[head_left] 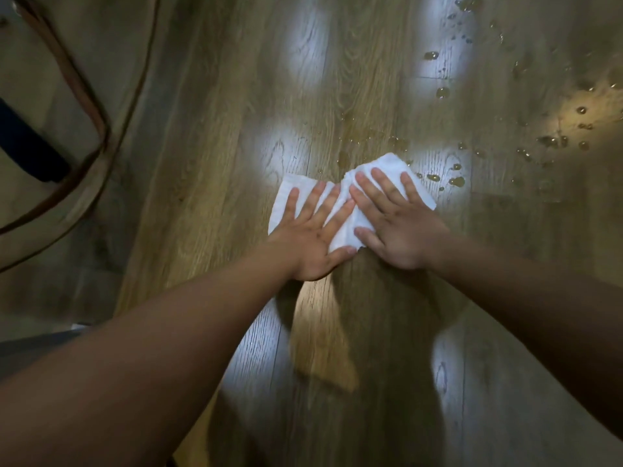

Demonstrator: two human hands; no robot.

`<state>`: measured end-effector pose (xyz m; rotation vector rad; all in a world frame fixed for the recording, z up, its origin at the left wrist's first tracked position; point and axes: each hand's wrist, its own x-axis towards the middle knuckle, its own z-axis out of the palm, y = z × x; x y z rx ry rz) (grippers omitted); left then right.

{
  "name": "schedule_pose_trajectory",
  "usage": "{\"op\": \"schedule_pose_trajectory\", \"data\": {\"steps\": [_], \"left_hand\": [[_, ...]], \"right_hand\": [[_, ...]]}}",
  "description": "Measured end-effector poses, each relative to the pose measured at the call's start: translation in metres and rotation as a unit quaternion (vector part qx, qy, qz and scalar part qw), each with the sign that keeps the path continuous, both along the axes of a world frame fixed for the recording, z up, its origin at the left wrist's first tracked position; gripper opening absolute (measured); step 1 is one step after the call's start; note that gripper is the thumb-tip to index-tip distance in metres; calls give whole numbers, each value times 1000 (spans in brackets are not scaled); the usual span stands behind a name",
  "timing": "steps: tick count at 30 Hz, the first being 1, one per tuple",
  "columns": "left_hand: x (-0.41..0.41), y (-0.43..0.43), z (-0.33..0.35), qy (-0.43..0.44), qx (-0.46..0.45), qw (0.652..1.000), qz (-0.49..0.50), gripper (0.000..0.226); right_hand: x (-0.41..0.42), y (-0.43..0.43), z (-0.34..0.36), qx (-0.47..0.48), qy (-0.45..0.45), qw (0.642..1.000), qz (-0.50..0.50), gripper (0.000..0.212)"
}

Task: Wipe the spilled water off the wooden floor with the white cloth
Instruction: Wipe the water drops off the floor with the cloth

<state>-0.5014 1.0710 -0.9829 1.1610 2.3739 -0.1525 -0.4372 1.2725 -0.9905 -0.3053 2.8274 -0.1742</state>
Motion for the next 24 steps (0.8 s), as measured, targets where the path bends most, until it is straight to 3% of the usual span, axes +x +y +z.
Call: {"op": "schedule_pose_trajectory", "data": {"steps": [6, 9, 15, 20, 24], "left_hand": [[16, 0, -2, 19, 53, 995, 82, 84], [33, -10, -4, 23, 71, 991, 109, 82], [97, -39, -4, 18, 93, 985, 143, 74], [134, -50, -5, -12, 90, 978, 189, 66], [131, -43, -9, -2, 74, 975, 211, 65]], "right_hand": [[9, -6, 5, -10, -34, 999, -34, 81], [42, -5, 2, -22, -7, 999, -26, 72], [113, -22, 10, -37, -40, 998, -22, 67], [129, -54, 19, -109, -43, 978, -170, 62], [96, -70, 6, -9, -25, 987, -156, 65]]}}
